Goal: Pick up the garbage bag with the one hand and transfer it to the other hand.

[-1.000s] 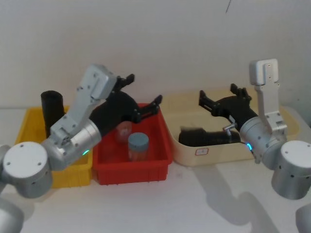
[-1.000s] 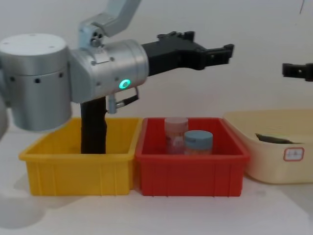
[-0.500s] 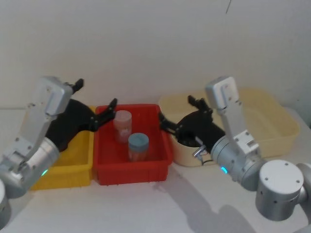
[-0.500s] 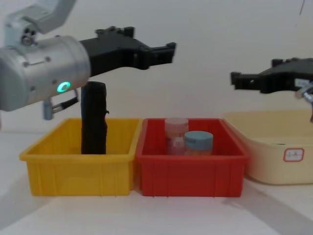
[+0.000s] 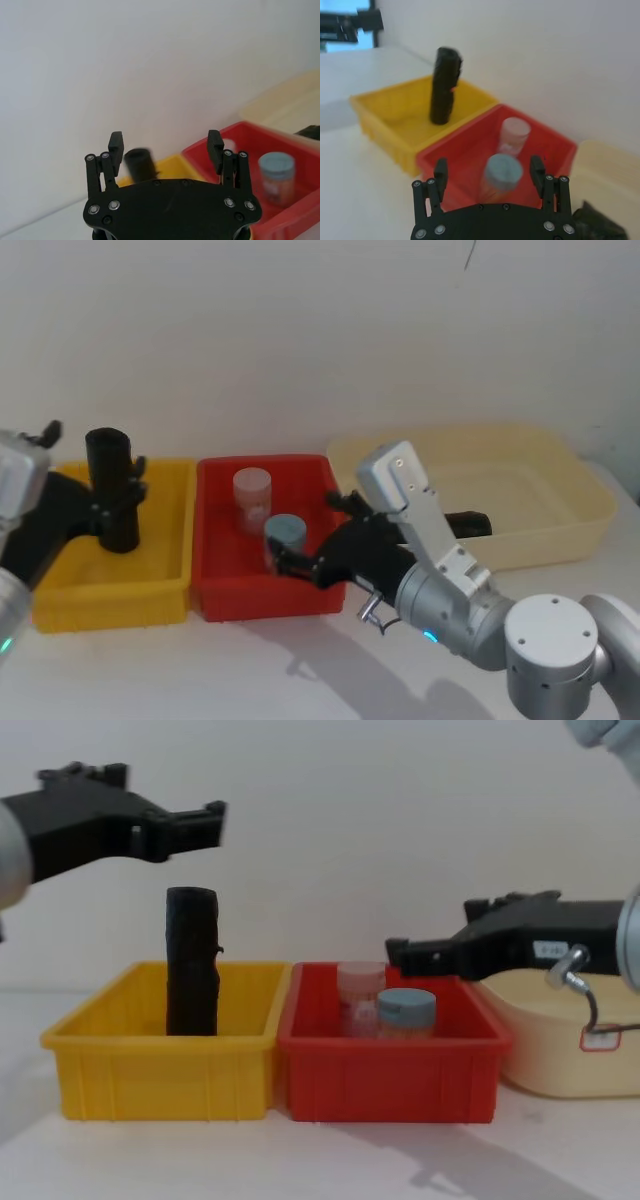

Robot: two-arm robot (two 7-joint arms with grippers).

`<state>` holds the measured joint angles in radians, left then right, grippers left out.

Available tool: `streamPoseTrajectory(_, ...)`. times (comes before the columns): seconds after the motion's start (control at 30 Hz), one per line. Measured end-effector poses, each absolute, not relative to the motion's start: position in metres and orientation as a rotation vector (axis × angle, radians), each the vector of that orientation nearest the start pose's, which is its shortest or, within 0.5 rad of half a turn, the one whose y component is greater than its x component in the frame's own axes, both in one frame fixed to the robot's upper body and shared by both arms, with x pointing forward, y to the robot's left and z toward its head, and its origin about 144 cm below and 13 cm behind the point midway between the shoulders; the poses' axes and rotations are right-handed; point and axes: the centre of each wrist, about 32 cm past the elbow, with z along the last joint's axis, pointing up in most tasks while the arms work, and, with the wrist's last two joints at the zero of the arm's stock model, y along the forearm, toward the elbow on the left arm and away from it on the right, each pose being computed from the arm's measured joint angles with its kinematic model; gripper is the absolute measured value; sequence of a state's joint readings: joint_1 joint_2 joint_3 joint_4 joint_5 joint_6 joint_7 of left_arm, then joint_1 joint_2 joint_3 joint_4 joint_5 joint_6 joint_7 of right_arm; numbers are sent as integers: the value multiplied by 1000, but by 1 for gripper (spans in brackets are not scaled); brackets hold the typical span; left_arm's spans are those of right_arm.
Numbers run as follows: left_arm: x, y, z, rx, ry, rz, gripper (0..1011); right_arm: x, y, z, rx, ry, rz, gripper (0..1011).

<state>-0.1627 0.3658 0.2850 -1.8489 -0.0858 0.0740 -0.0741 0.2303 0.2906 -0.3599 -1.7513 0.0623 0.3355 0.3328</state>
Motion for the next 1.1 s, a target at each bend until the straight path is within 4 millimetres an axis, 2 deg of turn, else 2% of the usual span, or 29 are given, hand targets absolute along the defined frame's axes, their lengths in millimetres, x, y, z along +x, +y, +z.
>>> streamPoseTrajectory(0.4,433,246,1261,23,-445,1326,1001,496,-176,1255,-361,-82,-835,1001)
streamPoseTrajectory(0.67,421,254,1261,32,-456,1374,1001,509,-177,1259,-393,-12,-855,1001)
streamPoseTrajectory(1.1,412,259,1261,41,-463,1405,1001,526,-187,1262,-378,67,-968,1001)
